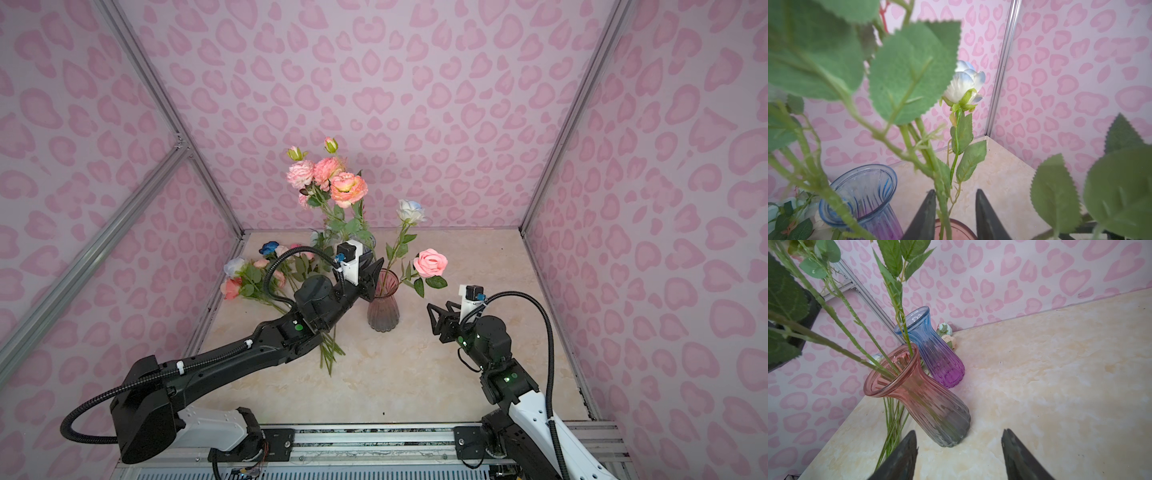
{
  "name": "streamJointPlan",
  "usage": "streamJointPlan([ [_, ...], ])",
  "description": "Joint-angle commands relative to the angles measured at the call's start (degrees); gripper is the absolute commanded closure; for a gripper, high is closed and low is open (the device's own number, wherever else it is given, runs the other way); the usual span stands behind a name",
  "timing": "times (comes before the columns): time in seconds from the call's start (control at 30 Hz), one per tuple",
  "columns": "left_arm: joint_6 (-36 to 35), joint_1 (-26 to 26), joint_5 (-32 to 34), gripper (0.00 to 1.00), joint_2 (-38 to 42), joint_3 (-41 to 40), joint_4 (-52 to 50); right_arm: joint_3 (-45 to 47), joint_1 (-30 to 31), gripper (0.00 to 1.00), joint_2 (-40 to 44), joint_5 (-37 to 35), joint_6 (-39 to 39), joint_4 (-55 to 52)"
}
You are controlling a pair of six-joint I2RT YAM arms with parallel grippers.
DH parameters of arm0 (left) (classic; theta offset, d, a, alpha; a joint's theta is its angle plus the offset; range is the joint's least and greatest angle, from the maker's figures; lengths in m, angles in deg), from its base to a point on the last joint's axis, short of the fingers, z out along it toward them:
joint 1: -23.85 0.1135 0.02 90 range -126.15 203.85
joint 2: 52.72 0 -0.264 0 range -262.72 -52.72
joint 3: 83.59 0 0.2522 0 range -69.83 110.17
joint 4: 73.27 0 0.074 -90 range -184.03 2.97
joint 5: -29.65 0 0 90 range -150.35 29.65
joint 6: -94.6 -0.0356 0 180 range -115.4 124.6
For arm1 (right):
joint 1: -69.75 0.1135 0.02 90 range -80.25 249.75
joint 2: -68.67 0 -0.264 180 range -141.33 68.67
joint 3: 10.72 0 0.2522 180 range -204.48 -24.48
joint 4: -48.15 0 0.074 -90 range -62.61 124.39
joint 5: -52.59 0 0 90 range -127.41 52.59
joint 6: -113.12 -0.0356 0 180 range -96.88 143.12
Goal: Arrange flowers in a vase
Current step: Place the flower in the vase.
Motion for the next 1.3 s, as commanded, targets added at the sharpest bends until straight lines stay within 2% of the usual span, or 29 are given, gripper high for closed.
streamJointPlan([
  [0.0,-1.8,0.1,3.5,0.51,0.8,1.9,-2.8,-0.1,0.0,0.34,0.5,-0.1,-0.1,0.6],
  [0.17,-3.5,0.0,6.5,0.38,0.8,6.8,-10.4,0.0,0.0,0.34,1.0,-0.1,-0.3,0.5],
  [0.2,-3.9,0.0,6.9,0.30,1.0,7.3,-11.2,0.1,0.0,0.34,1.0,-0.1,-0.5,0.6],
  [0.23,-4.0,0.0,7.0,0.27,1.5,7.6,-12.2,0.2,0.0,0.34,1.1,-0.2,-0.5,0.7],
  [0.5,-2.3,-0.2,6.5,0.27,4.9,7.9,-15.9,0.5,0.0,0.34,0.9,-0.1,-0.5,1.3],
  [0.83,-3.9,-0.5,3.1,0.27,6.9,10.6,-18.8,1.1,0.0,0.34,0.4,-0.1,-0.9,2.5],
  [0.97,-7.5,-3.5,1.5,0.27,9.5,14.1,-23.0,0.9,0.0,0.34,0.4,-0.3,-0.5,2.1],
  [1.07,-10.1,-5.8,3.8,0.29,13.6,16.2,-27.1,0.7,0.0,0.34,0.1,-0.2,-0.3,1.9],
  [1.13,-10.3,-5.7,9.1,0.30,18.1,14.5,-28.0,0.6,0.0,0.34,0.1,-0.2,-0.3,2.0],
  [1.2,-9.1,-3.5,16.0,0.31,23.7,10.1,-28.6,0.6,0.0,0.34,0.1,-0.3,-0.3,2.1],
  [1.27,-2.9,0.9,20.2,0.35,29.7,5.4,-30.9,0.7,0.0,0.33,-0.1,-0.4,-0.4,2.1],
])
